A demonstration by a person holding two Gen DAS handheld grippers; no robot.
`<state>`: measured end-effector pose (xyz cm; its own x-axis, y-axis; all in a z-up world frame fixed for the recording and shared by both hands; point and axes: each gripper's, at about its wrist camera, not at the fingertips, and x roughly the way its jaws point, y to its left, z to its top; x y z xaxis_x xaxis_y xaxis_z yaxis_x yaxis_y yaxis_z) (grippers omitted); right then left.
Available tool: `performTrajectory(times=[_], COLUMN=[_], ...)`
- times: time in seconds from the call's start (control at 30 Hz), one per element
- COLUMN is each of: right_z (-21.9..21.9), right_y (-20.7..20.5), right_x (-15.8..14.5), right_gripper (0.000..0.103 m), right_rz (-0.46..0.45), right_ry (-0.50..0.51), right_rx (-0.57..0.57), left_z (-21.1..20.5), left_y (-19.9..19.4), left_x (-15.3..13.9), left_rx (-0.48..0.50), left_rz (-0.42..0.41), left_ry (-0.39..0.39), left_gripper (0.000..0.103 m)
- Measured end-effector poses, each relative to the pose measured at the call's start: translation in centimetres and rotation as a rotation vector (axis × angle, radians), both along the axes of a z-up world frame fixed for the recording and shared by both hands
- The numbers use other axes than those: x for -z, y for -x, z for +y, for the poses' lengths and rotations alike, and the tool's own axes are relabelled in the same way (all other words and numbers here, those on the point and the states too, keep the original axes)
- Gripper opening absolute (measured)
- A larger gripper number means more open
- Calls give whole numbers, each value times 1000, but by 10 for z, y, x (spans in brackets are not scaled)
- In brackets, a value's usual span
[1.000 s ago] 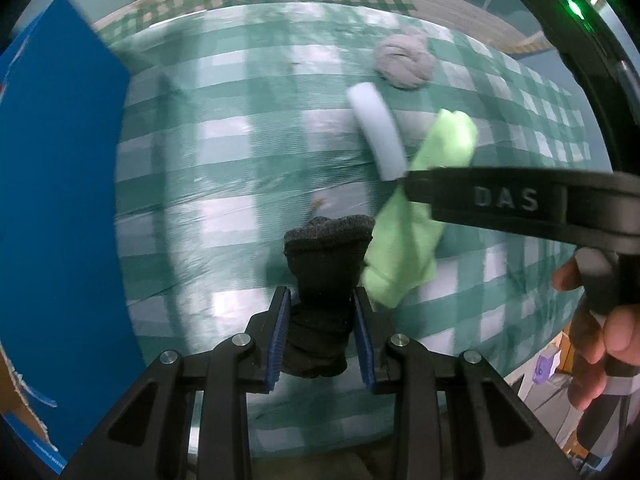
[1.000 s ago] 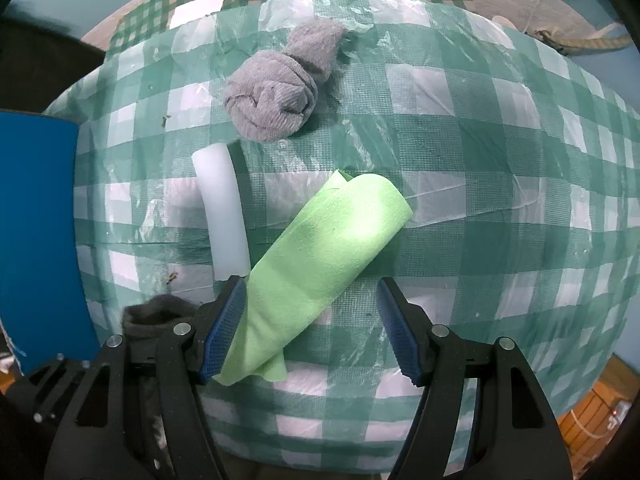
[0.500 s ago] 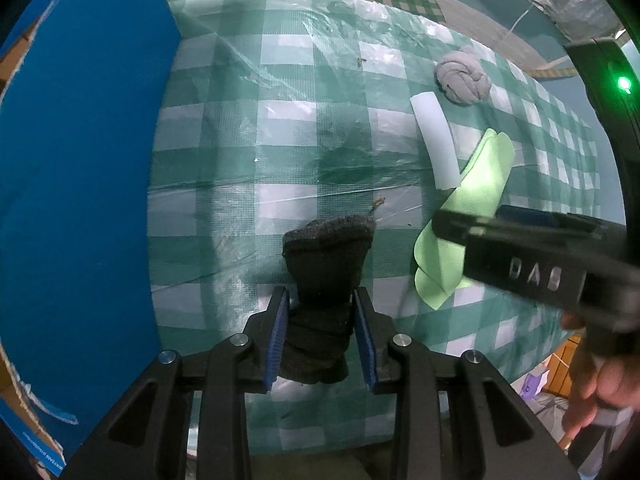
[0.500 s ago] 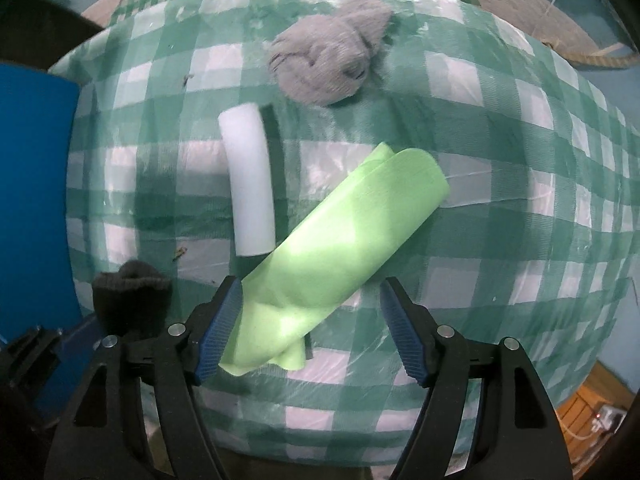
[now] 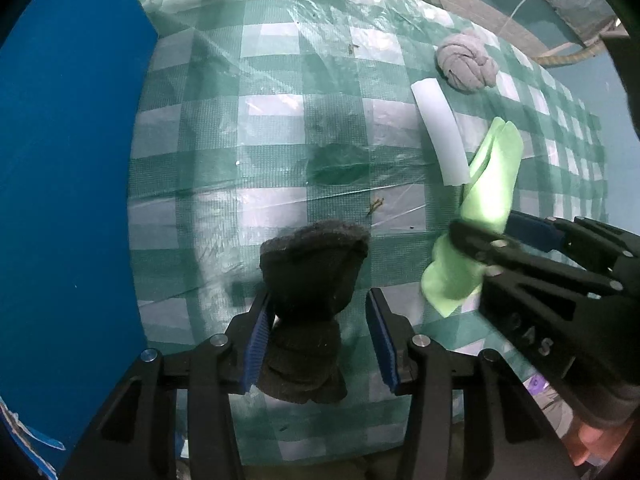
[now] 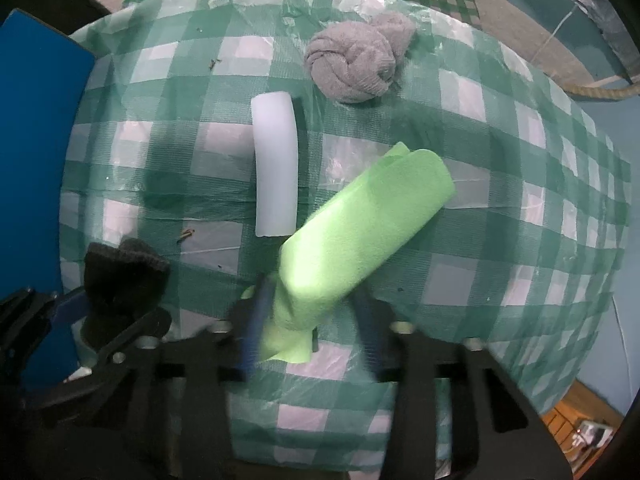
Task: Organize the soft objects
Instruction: 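Grasp the black sock with the left tool while the right tool grasps the light green cloth, then lift the sock with the left tool while the right tool carries the cloth over the box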
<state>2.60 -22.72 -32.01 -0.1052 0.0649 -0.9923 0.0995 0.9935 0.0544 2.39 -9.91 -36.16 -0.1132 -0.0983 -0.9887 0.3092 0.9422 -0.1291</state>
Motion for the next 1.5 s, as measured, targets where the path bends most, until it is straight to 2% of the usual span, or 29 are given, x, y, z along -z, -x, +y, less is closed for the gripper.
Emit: performTrajectory(times=[0.03, 0.1, 0.13, 0.2, 0.43, 0.67, 0.97, 1.2, 1.5], right_z=[-2, -9, -10, -16, -44, -61, -57, -63, -52], right_y=[1, 4, 5, 11, 28, 40, 44, 40, 39], right_x=[-1, -1, 0, 1, -5, -33, -74, -88, -117], right_gripper=[17, 14, 11, 10, 9, 9, 9, 9, 9], right_rz=[-3, -4, -5, -5, -27, -87, -153, -182, -225], right_ry=[-4, -24, -34, -54, -97, -112, -129, -138, -165], right_rx=[1, 6, 9, 13, 13, 0, 1, -9, -33], left_z=[-1, -7, -15, -22, -16, 5, -5, -10, 2], left_y=[-1, -3, -3, -1, 12, 14, 21, 24, 20], left_x=[1, 2, 3, 3, -4, -24, -56, -88, -109], left_rx=[7, 21, 29, 43, 53, 49, 98, 140, 102], left_rz=[-3, -13, -18, -26, -39, -65, -138, -180, -218], left_ry=[-7, -16, -22, -26, -29, -26, -22, -18, 19], left_gripper=[48, 43, 35, 30, 28, 28, 28, 28, 28])
